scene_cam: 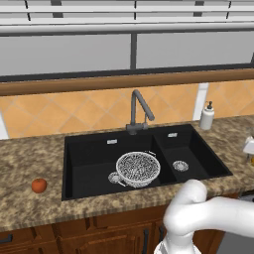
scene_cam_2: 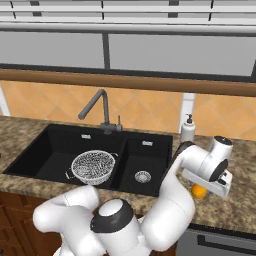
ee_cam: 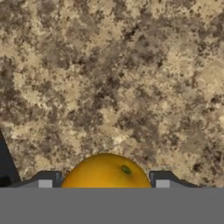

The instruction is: Put the colander in the sink, put the orange, orange in the colander, and turn on the sink faucet and pour water over the colander.

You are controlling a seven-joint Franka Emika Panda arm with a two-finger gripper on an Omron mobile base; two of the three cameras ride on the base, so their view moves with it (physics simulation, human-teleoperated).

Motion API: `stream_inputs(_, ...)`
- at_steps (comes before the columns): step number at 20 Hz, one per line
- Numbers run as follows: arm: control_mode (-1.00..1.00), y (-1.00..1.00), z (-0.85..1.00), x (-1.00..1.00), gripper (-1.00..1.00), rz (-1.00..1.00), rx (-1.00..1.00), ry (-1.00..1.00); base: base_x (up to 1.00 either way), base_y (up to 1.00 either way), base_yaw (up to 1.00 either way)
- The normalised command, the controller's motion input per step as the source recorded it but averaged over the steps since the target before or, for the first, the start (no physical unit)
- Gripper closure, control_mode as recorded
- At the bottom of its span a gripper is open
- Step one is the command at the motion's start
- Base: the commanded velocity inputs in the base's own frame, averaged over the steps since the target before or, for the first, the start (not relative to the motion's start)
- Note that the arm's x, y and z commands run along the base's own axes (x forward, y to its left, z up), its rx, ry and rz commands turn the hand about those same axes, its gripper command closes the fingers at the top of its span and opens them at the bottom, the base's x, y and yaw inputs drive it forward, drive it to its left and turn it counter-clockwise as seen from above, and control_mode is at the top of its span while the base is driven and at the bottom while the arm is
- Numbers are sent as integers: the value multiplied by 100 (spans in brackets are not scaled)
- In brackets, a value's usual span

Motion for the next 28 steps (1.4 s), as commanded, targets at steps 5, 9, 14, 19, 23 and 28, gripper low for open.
stream_inputs(5, -100, 82, 24, 0, 100, -6, 0, -1, 0, 0, 0)
stream_inputs(9, -100, 92, 10, 0, 100, -2, 0, 0, 0, 0, 0)
stream_inputs(14, -100, 100, 1, 0, 100, 0, 0, 0, 0, 0, 0)
stream_inputs(19, -100, 100, 0, 1, 100, 0, 0, 0, 0, 0, 0)
stream_inputs(23, -100, 100, 6, 12, 100, 0, 0, 0, 0, 0, 0)
stream_inputs(28, -100, 91, 13, 22, 100, 0, 0, 0, 0, 0, 0)
